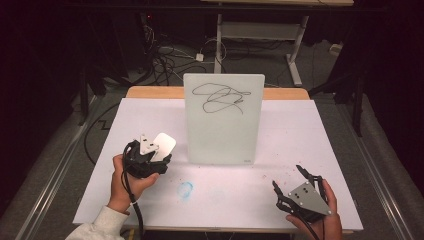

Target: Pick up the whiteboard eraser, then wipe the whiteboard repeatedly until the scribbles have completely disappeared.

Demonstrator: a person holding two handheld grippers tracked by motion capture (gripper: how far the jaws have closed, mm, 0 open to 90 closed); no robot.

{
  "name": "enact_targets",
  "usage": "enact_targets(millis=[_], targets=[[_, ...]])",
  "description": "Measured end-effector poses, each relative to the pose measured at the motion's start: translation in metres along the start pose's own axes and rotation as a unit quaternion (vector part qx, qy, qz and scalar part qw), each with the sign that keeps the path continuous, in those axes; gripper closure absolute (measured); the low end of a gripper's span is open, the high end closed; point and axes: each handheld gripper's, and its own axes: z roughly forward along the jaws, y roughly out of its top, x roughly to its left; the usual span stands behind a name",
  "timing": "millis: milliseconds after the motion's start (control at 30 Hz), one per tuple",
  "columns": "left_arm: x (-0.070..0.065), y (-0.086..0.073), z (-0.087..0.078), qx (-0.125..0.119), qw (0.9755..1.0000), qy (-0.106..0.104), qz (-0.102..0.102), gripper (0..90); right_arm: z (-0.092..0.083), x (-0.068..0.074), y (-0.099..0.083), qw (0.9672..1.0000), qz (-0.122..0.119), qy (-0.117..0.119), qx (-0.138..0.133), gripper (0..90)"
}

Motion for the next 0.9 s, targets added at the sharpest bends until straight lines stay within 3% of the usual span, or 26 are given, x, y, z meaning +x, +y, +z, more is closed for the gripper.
enact_targets(millis=[300,400,500,633,700,833,867,900], targets=[[-0.008,0.005,-0.007,-0.028,0.9992,-0.006,0.027,28.7,0.001,0.0,-0.001,1.0,0.001,0.002,0.003,21.0],[-0.012,0.009,-0.012,-0.042,0.998,0.017,0.043,28.7,0.001,-0.001,-0.002,1.0,0.003,0.0,0.004,21.0],[-0.013,0.012,-0.017,-0.059,0.9971,0.019,0.045,28.7,0.001,-0.002,-0.002,1.0,0.003,-0.001,0.003,21.0],[-0.017,0.021,-0.022,-0.085,0.9945,0.031,0.054,28.7,0.002,-0.003,-0.002,1.0,0.001,-0.002,0.001,20.9],[-0.02,0.029,-0.023,-0.104,0.9915,0.037,0.069,28.7,0.003,-0.002,-0.002,1.0,0.003,-0.002,0.003,20.8],[-0.026,0.039,-0.023,-0.122,0.9894,0.042,0.068,28.6,0.004,0.0,-0.003,1.0,-0.001,0.0,0.006,20.7],[-0.031,0.049,-0.022,-0.132,0.9871,0.049,0.076,28.6,0.004,-0.001,-0.004,0.9999,-0.006,0.002,0.008,20.6],[-0.031,0.049,-0.022,-0.132,0.9871,0.049,0.076,28.7,0.004,0.0,-0.004,1.0,-0.003,0.0,0.009,20.6]])
